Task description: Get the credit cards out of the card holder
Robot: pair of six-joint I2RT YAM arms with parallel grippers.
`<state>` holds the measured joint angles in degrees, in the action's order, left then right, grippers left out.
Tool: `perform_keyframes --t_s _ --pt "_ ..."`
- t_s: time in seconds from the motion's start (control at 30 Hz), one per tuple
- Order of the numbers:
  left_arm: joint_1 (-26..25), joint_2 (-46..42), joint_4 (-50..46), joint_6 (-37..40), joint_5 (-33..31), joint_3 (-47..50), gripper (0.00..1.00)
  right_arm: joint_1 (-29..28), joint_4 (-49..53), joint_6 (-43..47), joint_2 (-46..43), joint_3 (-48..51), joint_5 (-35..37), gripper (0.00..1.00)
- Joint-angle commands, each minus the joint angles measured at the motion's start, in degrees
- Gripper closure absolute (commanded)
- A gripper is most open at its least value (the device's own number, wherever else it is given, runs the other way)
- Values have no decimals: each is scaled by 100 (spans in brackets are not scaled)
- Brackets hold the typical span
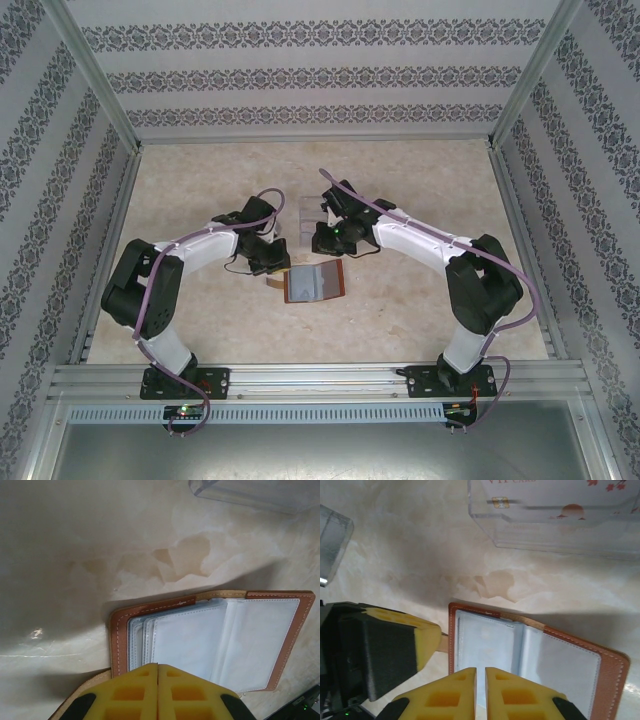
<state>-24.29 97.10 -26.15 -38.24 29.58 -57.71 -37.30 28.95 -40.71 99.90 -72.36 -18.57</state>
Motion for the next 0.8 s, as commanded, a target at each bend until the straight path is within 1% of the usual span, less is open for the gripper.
perform_keyframes --t_s 0.0,0.1,0.3,0.77 --pt "-127 98 228 -138 115 147 94 -43 -173 -383 -98 159 -129 87" --pt "-155 70 315 -248 65 279 98 -70 -232 -505 -51 204 -205 88" --pt "-157 28 364 -333 29 515 100 -147 -273 -604 106 222 -339 90" --pt "-157 116 576 -375 54 729 100 -434 -512 -792 689 118 -634 91"
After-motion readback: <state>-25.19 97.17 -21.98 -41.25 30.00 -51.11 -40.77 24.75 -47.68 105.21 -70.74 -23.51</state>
